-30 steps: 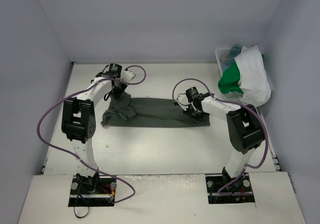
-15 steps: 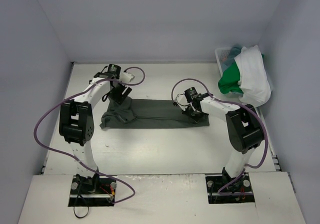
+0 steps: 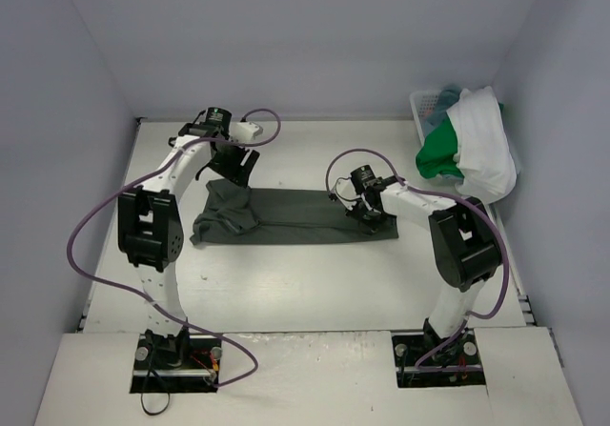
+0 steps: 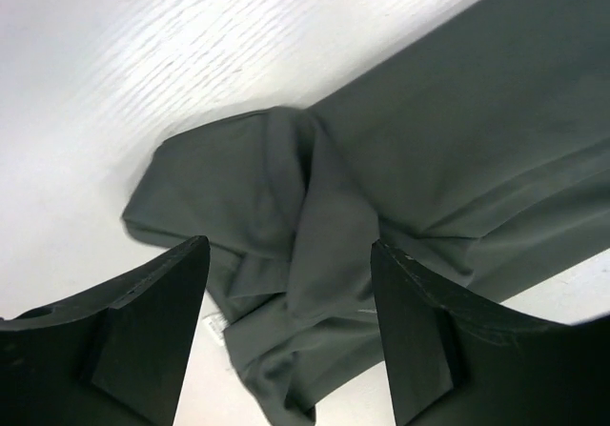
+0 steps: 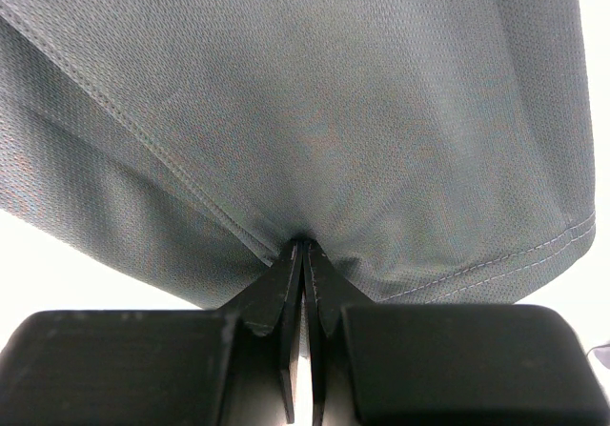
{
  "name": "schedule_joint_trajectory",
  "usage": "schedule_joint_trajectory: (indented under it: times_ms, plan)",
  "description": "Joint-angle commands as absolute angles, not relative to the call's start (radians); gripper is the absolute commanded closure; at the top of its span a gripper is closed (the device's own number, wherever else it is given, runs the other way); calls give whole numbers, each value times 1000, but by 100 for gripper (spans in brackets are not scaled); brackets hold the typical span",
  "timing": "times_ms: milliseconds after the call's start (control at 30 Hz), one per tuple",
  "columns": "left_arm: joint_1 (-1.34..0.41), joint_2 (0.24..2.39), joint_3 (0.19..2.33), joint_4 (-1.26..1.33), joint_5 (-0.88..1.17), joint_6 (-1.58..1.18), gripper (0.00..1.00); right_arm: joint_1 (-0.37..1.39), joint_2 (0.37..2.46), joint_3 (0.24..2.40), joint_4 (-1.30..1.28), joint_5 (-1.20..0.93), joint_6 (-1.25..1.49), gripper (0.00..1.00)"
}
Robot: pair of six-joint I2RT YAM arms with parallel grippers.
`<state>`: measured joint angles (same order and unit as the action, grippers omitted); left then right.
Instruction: Fold and stack the t-shirts
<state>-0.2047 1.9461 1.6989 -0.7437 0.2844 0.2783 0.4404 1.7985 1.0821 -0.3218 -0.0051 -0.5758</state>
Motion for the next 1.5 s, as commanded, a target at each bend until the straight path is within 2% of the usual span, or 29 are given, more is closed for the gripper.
schedule_joint_trajectory:
  times_ms: [0, 133, 233, 367, 400, 500, 733, 1100, 1467]
  plan:
    - [-206, 1999, 1769, -836, 373, 278, 38, 448, 1804, 1075, -311, -12, -569, 100]
    - [-206, 2029, 1767, -827, 368, 285, 40, 448, 1801, 1069, -310, -14, -571, 100]
    - [-204, 2057, 1775, -828, 368, 285, 47, 448, 1796, 1063, -308, -14, -572, 100]
    - [-206, 2075, 1782, -833, 367, 288, 64, 448, 1792, 1057, -307, -6, -577, 100]
    - [-206, 2077, 1782, -834, 368, 287, 72, 448, 1792, 1055, -307, -5, -578, 100]
    - [-204, 2074, 1787, -839, 371, 288, 84, 448, 1792, 1057, -305, -3, -578, 100]
    - [-204, 2048, 1779, -856, 338, 301, 97, 448, 1807, 1058, -301, -9, -571, 100]
    - [-204, 1934, 1714, -868, 238, 310, 98, 446, 1928, 1088, -233, -12, -572, 100]
    - [-202, 1870, 1586, -913, 98, 333, 98, 448, 1908, 1074, -229, -3, -572, 100]
